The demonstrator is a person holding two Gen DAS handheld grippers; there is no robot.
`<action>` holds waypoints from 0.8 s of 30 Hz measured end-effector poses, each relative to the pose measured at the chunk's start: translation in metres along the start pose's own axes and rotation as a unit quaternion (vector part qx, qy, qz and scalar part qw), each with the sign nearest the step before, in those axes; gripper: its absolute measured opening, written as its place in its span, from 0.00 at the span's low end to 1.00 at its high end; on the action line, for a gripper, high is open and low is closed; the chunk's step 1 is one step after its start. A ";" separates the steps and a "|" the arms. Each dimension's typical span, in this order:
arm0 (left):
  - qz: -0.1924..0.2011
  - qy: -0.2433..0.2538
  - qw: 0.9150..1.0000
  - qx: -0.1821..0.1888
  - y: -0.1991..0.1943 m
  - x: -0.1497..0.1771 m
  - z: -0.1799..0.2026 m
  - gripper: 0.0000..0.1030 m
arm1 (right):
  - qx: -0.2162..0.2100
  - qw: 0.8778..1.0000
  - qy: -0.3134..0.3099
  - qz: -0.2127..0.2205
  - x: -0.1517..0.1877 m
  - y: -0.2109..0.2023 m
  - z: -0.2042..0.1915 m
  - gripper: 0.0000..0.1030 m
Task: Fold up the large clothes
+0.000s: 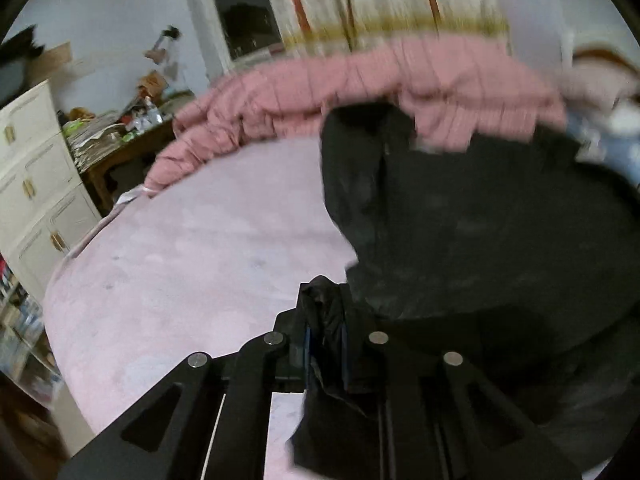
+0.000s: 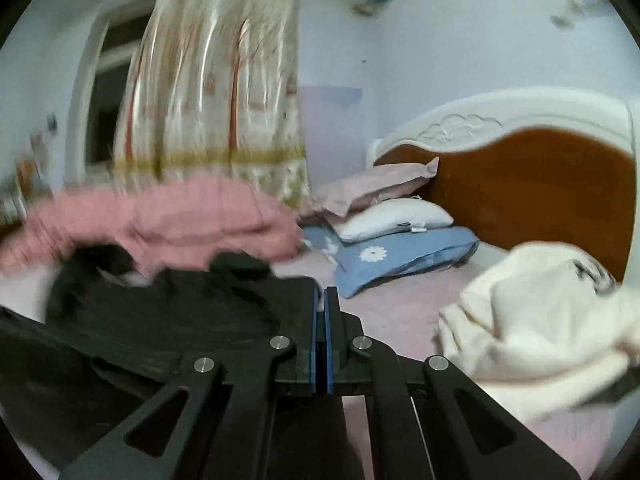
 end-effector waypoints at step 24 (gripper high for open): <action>0.042 0.061 0.995 -0.060 -0.037 0.028 0.031 0.93 | -0.118 0.980 -0.032 -0.157 0.036 -0.007 -0.019 0.87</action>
Point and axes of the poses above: each gripper's, at about its wrist camera, not at the fingertips, and y roughly the way its jaws point, z to its right, x to its underside, the point moved 2 cm from there along y, roughly the way its jaws point, and after that the axes turned 6 degrees about -z, right-handed, at the moved point
